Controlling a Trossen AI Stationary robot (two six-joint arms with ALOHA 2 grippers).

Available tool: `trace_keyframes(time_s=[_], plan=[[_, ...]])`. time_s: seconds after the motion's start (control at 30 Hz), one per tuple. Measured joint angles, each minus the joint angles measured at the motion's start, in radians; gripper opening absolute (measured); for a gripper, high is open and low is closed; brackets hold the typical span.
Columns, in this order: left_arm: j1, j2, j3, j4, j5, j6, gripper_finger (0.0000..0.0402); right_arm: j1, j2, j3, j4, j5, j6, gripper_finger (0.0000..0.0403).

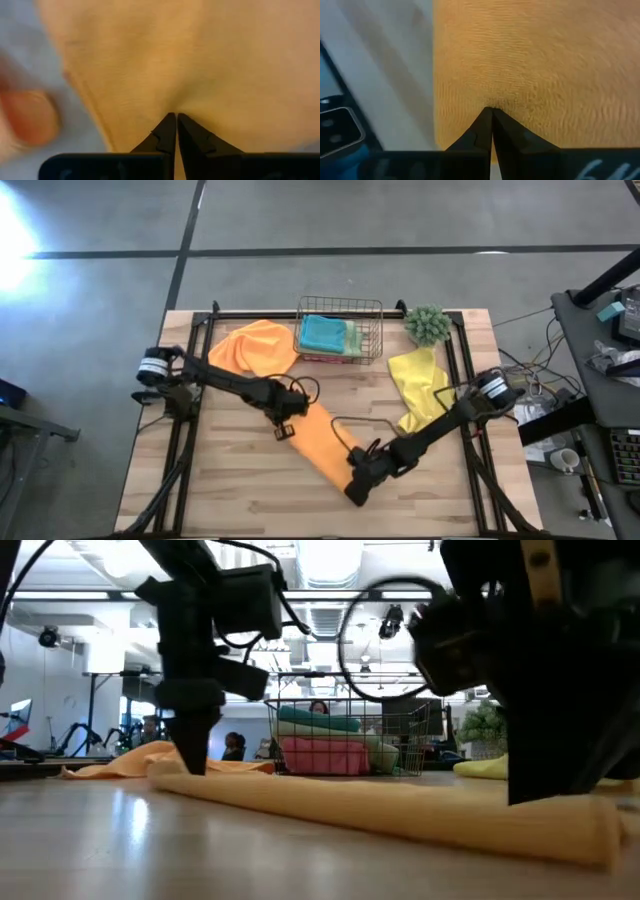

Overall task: Fold microfiber towels
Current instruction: Fold the bottom orange microfiber cloth

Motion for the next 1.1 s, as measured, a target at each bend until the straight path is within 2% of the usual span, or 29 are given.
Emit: trace_keyframes(time_s=[0.3,0.4,0.53,0.67,0.73,0.83,0.97,1.1], plan=[[0.077,0.000,0.011,0.134,-0.012,0.068,0.0004,0.003,0.212,0.291,0.000,-0.050,-0.165,0.0008],[0.081,0.000,0.013,0.150,-0.008,0.069,0.0004,-0.002,0.240,0.351,-0.031,-0.058,-0.235,0.0008],[0.075,-0.026,0.020,0.101,-0.004,0.074,0.0004,0.000,0.238,0.407,-0.148,0.011,-0.312,0.0008],[0.049,-0.105,0.017,0.045,-0.002,0.063,0.0004,0.002,0.222,0.445,-0.278,0.092,-0.366,0.0008],[0.027,-0.161,0.016,0.022,0.007,0.023,0.0004,0.003,0.206,0.449,-0.299,0.102,-0.391,0.0008],[-0.021,-0.228,0.014,0.024,0.079,-0.077,0.0004,0.011,0.175,0.456,-0.296,0.110,-0.411,0.0008],[-0.105,-0.241,-0.009,0.018,0.078,-0.127,0.0004,0.019,0.155,0.461,-0.319,0.111,-0.400,0.0008],[-0.138,-0.191,-0.038,0.028,0.026,-0.174,0.0004,0.022,0.137,0.459,-0.386,0.177,-0.397,0.0008]])
